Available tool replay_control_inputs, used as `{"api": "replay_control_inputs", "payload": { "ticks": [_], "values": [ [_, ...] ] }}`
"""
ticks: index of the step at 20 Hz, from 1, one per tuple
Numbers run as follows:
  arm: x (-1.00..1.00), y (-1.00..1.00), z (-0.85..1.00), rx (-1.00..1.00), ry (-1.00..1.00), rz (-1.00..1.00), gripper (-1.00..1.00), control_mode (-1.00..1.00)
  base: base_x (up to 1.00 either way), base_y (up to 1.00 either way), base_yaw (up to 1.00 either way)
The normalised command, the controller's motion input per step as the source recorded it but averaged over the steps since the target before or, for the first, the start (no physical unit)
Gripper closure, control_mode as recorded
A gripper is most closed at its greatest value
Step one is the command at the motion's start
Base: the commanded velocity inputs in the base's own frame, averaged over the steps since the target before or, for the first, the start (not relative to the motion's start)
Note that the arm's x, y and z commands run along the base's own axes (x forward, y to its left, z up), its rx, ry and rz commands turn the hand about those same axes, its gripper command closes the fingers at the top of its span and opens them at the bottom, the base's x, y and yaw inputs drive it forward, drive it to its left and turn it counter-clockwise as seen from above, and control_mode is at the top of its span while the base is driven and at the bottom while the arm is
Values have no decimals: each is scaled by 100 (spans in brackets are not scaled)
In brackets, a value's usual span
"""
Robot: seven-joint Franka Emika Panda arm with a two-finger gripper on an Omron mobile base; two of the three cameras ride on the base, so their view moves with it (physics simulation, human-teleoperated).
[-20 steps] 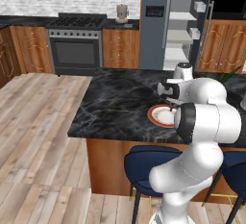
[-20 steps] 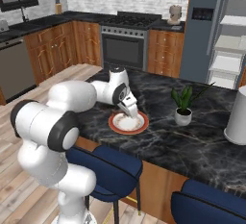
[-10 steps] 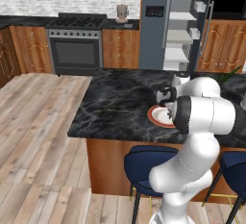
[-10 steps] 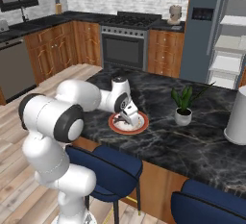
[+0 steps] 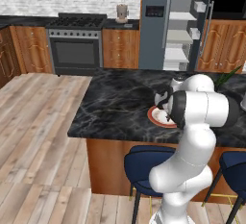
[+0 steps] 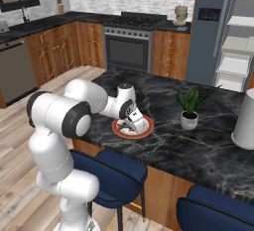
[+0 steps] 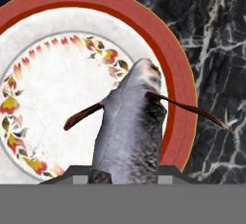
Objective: Take the fish from the fridge and place it on the digital scale on the counter by the fridge. Wait a few seconds for a reading, then move it to the plate on the dining counter.
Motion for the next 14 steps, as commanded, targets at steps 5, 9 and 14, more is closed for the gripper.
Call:
{"api": "replay_control_inputs", "payload": {
  "ticks": [5,9,14],
  "values": [
    [18,0,0,0,0,0,-100,-100,0,0,0],
    [13,0,1,0,0,0,-100,-100,0,0,0],
    [9,0,16,0,-2,0,-100,-100,0,0,0]
  ]
}}
